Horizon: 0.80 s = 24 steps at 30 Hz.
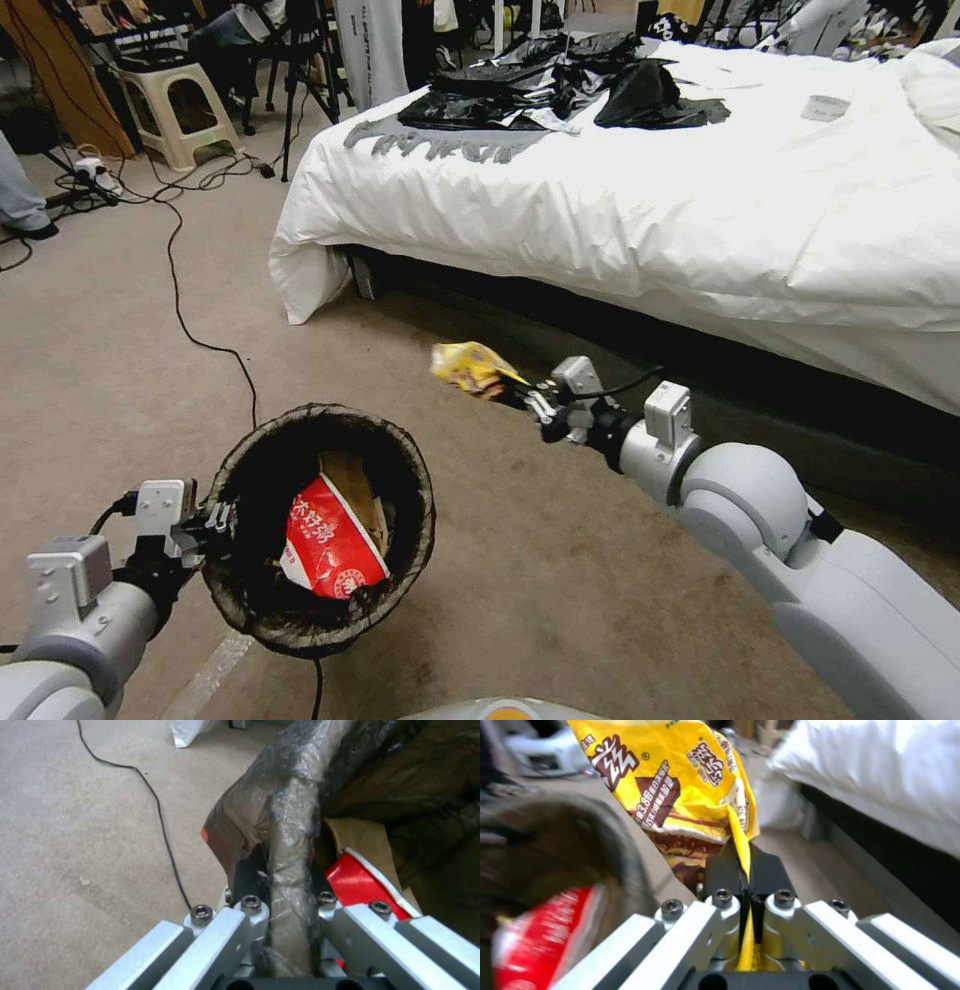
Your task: Pick up the trash bin, then pick up the garbage from the floor and place it into the trash bin.
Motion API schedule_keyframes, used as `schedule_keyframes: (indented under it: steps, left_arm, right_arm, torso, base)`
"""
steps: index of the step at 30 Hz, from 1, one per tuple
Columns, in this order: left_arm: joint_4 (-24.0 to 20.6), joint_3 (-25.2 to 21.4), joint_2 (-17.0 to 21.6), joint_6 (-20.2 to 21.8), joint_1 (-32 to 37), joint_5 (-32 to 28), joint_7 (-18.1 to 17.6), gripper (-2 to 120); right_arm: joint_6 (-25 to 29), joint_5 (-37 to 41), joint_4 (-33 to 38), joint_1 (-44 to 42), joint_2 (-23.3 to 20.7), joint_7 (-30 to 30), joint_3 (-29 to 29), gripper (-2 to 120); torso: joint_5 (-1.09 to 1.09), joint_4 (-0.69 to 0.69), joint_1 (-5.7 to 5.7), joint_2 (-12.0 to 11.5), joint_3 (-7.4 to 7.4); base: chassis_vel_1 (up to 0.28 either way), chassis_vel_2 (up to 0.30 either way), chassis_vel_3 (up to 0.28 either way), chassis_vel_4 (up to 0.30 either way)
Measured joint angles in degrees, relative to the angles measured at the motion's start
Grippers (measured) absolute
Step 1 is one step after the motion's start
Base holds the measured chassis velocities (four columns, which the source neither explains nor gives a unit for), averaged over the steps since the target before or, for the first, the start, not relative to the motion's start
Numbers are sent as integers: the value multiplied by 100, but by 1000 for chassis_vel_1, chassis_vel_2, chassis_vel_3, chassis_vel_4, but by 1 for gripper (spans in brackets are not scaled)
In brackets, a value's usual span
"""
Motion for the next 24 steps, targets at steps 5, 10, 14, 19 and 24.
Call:
schedule_keyframes:
  steps: [5,10,14,19,24]
  left_arm:
    - [0,12,11,0,2,6,0,1]
    - [0,31,14,0,5,32,0,1]
    - [0,32,19,0,7,34,0,1]
    - [0,35,19,0,10,41,-1,1]
    - [0,55,19,0,1,44,-1,1]
  right_arm:
    - [-211,229,200,475,76,-42,-272,0]
    - [-372,468,322,1189,124,-27,-952,0]
    - [-482,545,378,1482,130,-2,-1364,0]
    - [-598,573,456,1641,104,13,-1747,0]
    - [-674,568,494,1693,101,70,-2053,0]
  torso:
    - [0,0,0,0,0]
    - [0,1,0,0,0]
    - [0,1,0,0,0]
    - [0,-1,0,0,0]
    - [0,-1,0,0,0]
  base:
    - [0,0,0,0]
    - [0,0,0,0]
    - [0,0,0,0]
    - [0,0,0,0]
    - [0,0,0,0]
